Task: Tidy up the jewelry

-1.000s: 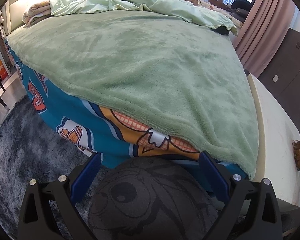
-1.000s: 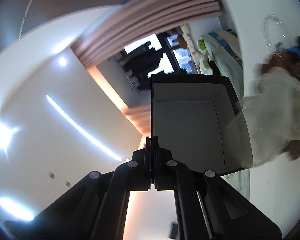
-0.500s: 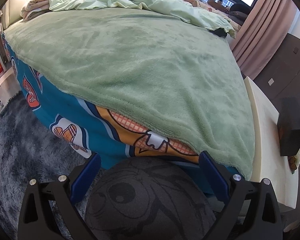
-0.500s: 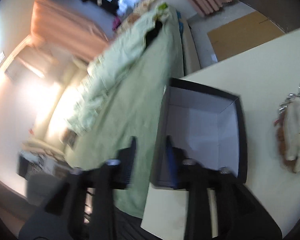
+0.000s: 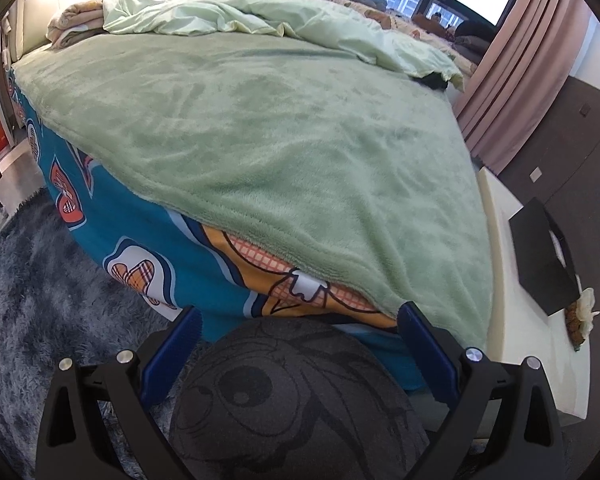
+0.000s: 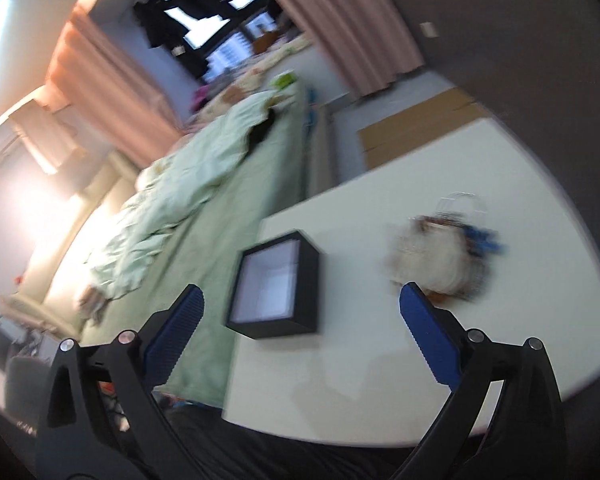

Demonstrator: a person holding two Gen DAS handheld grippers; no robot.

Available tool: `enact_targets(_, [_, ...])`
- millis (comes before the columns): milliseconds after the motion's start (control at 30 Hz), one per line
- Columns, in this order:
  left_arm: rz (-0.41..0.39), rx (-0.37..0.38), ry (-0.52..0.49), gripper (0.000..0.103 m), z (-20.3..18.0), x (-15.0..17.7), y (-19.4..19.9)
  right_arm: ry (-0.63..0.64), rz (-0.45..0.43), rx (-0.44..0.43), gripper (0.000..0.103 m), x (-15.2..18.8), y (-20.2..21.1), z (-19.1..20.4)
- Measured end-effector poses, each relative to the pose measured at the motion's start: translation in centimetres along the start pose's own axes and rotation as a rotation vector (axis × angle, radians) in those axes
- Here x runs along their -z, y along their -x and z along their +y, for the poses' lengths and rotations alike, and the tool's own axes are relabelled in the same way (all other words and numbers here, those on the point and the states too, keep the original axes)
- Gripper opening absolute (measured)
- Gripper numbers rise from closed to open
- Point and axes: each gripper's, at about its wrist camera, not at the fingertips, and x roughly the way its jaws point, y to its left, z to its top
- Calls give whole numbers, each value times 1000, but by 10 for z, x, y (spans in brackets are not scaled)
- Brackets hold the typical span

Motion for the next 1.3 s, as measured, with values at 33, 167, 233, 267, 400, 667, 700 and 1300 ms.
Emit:
enact_targets(33, [-11,2,1,95,-1,1,5,7,-14,24,98,5,9,-1])
enact_targets(167, [-55,0,-37,95,-10,5,25,64,-147,73,98,28,54,-2])
enact_targets(233, [-101,33,-86,95,-20,9,41,103,-212,103,98,34,76,-2])
enact_targets(267, [-128,34,-101,95,-24,12,49,125,-244,125,98,37,87,0])
enact_targets(400, [-226,68,-140,95,-37,19,81,154,-313,159,98,39,112,0])
enact_targets(667, [-403,261,-140,95,-69,9,159,211,-347,191,98,49,155,1])
enact_targets(700, [-420,280,-154,95,-76,7,170,220,-343,198,98,50,158,2])
enact_targets(1300, [-412,449,-463,95,-169,45,256,289,-204,237,98,76,181,34])
